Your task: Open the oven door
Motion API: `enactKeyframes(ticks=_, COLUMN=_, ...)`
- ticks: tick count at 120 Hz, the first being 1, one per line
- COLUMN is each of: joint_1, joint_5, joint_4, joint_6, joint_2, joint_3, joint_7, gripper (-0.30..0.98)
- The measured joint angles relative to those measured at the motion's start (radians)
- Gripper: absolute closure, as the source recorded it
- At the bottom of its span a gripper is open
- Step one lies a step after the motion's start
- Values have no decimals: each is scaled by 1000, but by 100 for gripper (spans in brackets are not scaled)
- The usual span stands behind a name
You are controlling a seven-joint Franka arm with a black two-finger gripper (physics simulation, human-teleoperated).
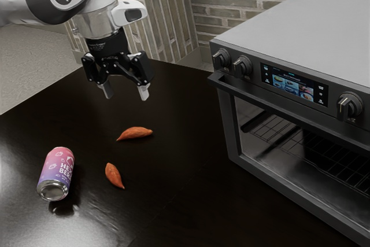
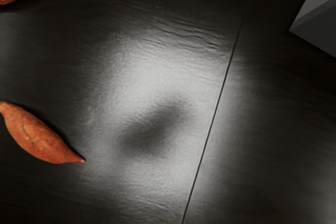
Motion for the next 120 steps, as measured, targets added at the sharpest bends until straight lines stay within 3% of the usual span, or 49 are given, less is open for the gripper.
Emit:
enactKeyframes(ticks=18, joint_1=-2, joint_5=-4, joint_4=6, joint_6=-1, joint_2=-8, joint_3=1, joint_7=-1, gripper=0)
enactKeyframes(ticks=32, joint_1=-2, joint_5=-13, joint_4=135, joint_6=-14, joint_2=-157, joint_3=-12, joint_7=59, gripper=0)
enactKeyframes(ticks=41, joint_1=-3, joint_5=-80, joint_4=161, joint_6=-42, joint_2=-245, joint_3=-114, joint_7=197, gripper=0)
enactKeyframes(ticks=58, joint_1=-15, joint_5=-113, joint_4=138, joint_6=-50, joint_2=-262, joint_3=-295, joint_7=473, gripper=0)
enactKeyframes(ticks=73, joint_1=-22, joint_5=-80, joint_4=123, joint_6=10, joint_2=-196, joint_3=-451, joint_7=705, gripper=0)
enactKeyframes(ticks=83, joint_1=-25, joint_5=-26, joint_4=113, joint_6=66, joint_2=-141, joint_3=-532, joint_7=842, gripper=0)
enactKeyframes(ticks=120, joint_1=-34, joint_5=80, joint_4=105, joint_6=241, joint_2=3, joint_3=-593, joint_7=1207, gripper=0)
